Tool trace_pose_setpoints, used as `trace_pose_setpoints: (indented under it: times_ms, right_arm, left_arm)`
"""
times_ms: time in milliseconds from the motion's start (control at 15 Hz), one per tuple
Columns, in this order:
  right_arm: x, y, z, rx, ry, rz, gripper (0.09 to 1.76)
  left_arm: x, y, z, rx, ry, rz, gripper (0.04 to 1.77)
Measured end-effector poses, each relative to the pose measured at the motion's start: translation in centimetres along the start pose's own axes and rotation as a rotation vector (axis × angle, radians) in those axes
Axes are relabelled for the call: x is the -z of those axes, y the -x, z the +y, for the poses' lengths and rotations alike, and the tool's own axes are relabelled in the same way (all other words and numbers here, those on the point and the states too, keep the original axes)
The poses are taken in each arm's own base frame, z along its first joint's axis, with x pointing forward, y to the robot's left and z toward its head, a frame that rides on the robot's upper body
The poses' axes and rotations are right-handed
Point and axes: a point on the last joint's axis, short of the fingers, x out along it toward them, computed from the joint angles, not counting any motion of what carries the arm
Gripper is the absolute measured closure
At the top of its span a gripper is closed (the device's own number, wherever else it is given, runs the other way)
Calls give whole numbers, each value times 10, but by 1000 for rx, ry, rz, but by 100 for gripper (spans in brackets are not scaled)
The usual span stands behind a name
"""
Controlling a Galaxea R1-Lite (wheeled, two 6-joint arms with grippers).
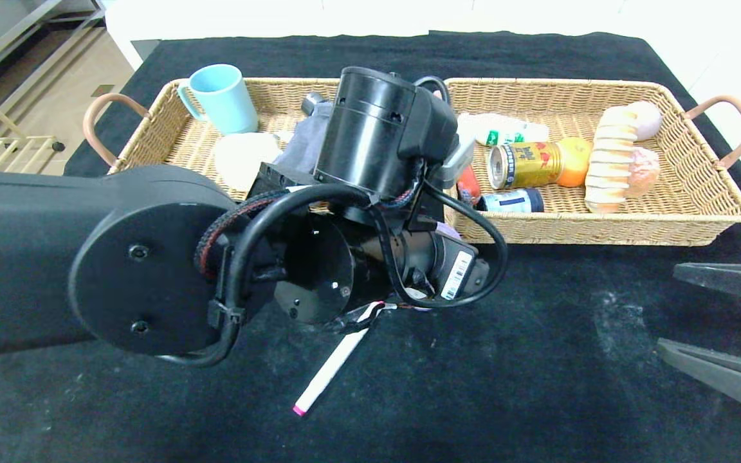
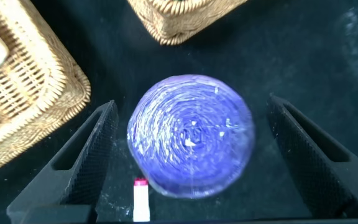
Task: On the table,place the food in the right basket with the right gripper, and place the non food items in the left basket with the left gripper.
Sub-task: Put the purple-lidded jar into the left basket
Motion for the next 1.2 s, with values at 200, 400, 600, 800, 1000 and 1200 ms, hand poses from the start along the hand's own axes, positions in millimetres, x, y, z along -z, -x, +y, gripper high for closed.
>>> trace_pose_setpoints:
  times_ms: [200,400,600,800,1000,1200]
  right_arm:
    - [0,0,-1,4,-2,0,14]
    - [-1,-1,-2,5,-2,1,14]
    - [0,-2,-3,6,-6,5,14]
    - [1,-2,-4,11,-9,9,14]
    - [1,-3,-4,11,-9,9,14]
    - [1,-3,-5,10,-11,11,14]
  left_arm:
    - [2,-5,0,-5,1,9,10]
    - [3,-8,1,-10,2,15,10]
    - [5,-11,2,-12,3,20,9]
    - [4,-14,1,-13,5,7,28]
    - [4,-16,1,-13,5,9,73]
    - [5,-16,0,-13,5,11,85]
